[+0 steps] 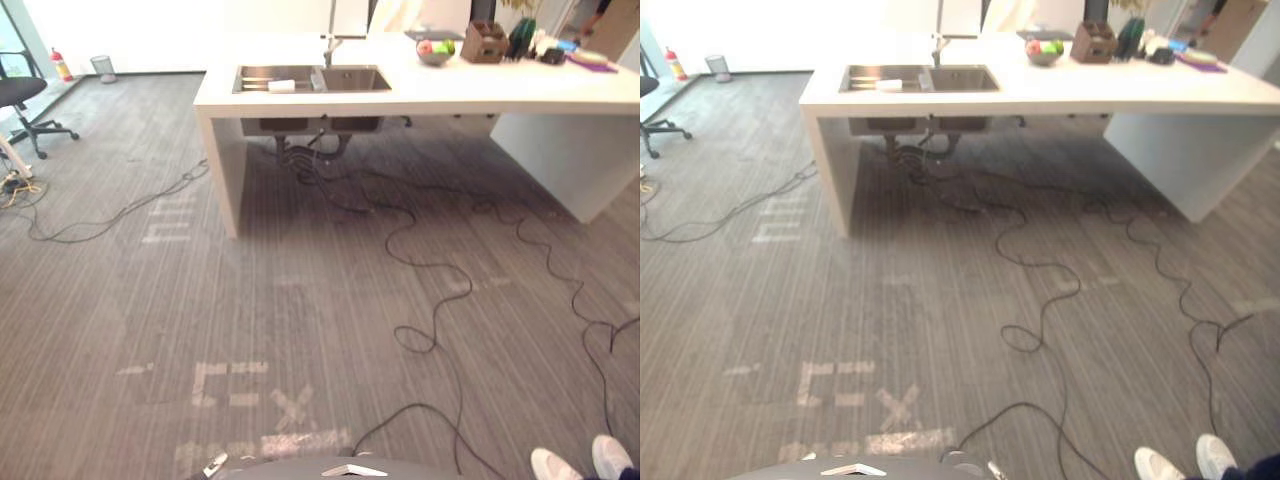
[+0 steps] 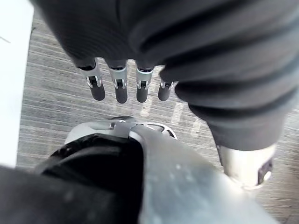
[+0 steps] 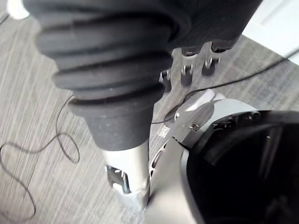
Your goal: Walk over to the sink, pick up the cup, carry it to the dishwasher, place the cup inside the dishwasher, then close the dishwasher door
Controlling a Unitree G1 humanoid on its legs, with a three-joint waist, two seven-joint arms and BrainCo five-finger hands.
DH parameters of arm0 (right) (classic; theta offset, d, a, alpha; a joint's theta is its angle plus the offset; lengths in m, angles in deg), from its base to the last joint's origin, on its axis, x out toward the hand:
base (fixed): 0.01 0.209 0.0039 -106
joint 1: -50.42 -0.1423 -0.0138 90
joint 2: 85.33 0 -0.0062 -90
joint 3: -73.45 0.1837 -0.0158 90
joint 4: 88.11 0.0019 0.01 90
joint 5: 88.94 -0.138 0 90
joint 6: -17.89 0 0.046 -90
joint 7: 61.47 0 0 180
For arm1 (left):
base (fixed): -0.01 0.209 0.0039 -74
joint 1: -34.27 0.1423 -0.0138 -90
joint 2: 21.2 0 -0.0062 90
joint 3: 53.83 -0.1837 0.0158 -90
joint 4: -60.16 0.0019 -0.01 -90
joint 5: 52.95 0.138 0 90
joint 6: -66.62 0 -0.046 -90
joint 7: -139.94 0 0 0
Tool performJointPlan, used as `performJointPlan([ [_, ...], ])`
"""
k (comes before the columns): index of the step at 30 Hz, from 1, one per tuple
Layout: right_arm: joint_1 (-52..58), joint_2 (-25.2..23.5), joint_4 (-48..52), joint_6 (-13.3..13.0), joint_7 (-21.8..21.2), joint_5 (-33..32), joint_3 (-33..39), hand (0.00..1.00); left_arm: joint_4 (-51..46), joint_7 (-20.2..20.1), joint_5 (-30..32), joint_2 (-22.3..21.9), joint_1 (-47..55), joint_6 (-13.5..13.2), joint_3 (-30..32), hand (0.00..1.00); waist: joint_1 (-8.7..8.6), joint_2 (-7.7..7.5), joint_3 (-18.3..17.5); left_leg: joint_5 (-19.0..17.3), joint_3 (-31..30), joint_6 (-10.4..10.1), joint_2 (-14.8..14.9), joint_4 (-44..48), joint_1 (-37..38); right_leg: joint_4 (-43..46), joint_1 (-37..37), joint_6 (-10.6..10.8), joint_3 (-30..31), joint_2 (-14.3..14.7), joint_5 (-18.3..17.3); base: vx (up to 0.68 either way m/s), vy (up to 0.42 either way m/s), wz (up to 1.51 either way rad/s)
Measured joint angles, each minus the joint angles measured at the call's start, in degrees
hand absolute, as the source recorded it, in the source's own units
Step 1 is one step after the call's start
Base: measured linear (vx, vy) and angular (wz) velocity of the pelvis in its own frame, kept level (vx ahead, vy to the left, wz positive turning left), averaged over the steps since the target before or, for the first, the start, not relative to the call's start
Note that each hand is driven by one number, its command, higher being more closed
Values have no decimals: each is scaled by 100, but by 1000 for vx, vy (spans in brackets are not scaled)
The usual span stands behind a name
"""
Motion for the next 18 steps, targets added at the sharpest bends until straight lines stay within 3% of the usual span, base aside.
performJointPlan([
  [6,-48,-28,-173,-123,50,-58,302,0,177,-401,-397,6,-224,289,-248,0,9,12,221,443,195,-49,-27,-707,474,-491,365,54,-89,103,225,69,4,-4],
  [9,-78,-112,-171,-257,75,42,492,0,302,-400,-397,7,-262,355,-254,0,-5,4,218,547,184,76,-17,-832,663,-528,487,64,-186,148,227,152,4,6],
  [15,-491,-176,-165,-408,280,-210,370,0,296,-367,-510,141,-543,367,-490,0,2,-60,414,534,73,57,-18,-830,646,-528,519,123,-370,146,201,52,4,9],
  [18,-537,-224,-149,-636,267,-236,375,0,288,-367,-510,135,-550,422,-496,0,-16,-55,427,528,-83,39,-50,-831,702,-528,633,191,-555,102,158,-18,18,25],
])
